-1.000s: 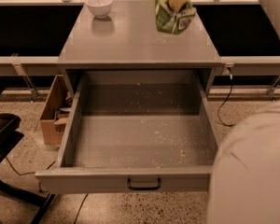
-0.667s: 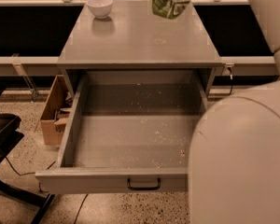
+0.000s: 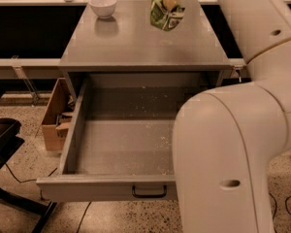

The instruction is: Pick green jalapeno chip bag from top drawer and place on counter

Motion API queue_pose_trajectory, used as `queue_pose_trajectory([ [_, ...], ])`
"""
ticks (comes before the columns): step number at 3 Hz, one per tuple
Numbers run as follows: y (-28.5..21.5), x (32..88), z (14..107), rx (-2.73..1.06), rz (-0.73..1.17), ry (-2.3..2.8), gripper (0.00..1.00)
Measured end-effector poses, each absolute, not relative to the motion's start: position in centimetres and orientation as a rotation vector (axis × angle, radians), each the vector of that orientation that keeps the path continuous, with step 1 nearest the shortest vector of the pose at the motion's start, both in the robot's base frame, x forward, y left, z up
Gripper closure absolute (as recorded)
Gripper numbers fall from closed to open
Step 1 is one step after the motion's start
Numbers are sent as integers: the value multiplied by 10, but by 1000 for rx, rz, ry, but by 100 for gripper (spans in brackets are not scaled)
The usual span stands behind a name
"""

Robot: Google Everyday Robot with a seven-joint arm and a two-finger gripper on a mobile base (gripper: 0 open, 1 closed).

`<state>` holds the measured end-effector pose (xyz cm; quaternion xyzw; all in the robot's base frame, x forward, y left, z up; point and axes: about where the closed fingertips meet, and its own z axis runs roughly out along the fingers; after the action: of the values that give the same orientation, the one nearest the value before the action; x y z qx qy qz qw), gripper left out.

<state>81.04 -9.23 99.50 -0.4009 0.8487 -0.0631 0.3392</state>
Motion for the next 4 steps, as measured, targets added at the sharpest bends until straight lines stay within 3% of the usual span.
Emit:
queue_pose_trajectory([
  [1,-90,816,981,-1053,-161,2225,100],
  [2,-90,816,981,-1053,-161,2225,82],
  [4,-90,816,981,-1053,-161,2225,36],
])
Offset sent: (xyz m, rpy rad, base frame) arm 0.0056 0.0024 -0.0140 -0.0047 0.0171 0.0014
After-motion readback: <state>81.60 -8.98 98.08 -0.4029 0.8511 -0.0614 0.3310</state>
